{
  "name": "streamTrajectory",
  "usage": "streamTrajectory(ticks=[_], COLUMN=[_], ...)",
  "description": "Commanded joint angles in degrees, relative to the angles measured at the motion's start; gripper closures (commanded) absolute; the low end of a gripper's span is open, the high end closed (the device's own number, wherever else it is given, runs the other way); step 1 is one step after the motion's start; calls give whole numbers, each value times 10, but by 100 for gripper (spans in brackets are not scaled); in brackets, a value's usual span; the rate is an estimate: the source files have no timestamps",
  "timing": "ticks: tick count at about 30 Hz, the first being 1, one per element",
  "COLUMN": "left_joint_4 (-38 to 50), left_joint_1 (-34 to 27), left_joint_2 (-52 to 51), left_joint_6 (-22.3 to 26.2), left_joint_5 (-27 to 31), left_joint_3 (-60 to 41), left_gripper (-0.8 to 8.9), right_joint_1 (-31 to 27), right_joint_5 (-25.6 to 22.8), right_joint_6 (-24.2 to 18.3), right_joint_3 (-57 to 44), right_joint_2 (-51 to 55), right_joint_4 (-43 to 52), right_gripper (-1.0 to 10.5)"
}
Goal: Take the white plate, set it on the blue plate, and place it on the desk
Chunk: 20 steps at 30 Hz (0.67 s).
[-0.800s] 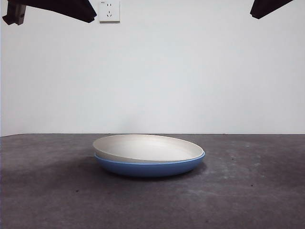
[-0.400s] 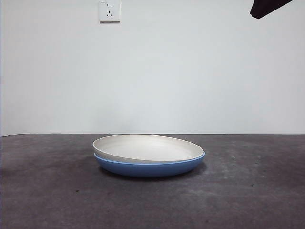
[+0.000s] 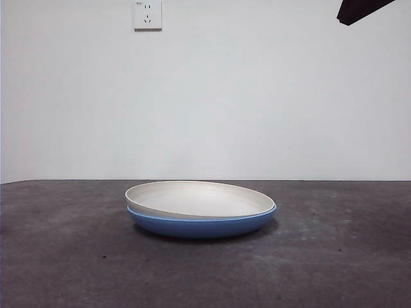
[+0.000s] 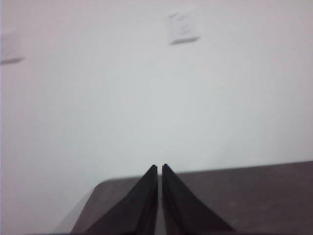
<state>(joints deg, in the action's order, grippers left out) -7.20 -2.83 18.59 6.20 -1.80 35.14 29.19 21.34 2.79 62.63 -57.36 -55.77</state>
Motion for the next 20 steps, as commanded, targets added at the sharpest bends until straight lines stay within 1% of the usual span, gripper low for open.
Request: streamTrajectory(ticks=[1, 7, 10, 16, 20], left_joint_4=[33, 92, 96, 94, 82], left_joint_1=[-8, -13, -13, -13, -13], left_joint_2=[-39, -113, -143, -182, -184], left_joint_6=[6, 1, -6, -9, -10], left_joint_5=[8, 8, 8, 8, 8], left_joint_3=[-65, -203, -250, -308, -327], left_gripper=[799, 799, 799, 799, 799], right_joint_1=[3, 3, 3, 3, 3], right_joint_5=[1, 1, 1, 1, 1], right_joint_6=[-5, -5, -5, -5, -5], right_joint_3=[11, 11, 11, 11, 11], right_joint_2=[-4, -4, -4, -4, -4], right_joint_4=[5, 5, 5, 5, 5], right_gripper=[935, 935, 935, 935, 935])
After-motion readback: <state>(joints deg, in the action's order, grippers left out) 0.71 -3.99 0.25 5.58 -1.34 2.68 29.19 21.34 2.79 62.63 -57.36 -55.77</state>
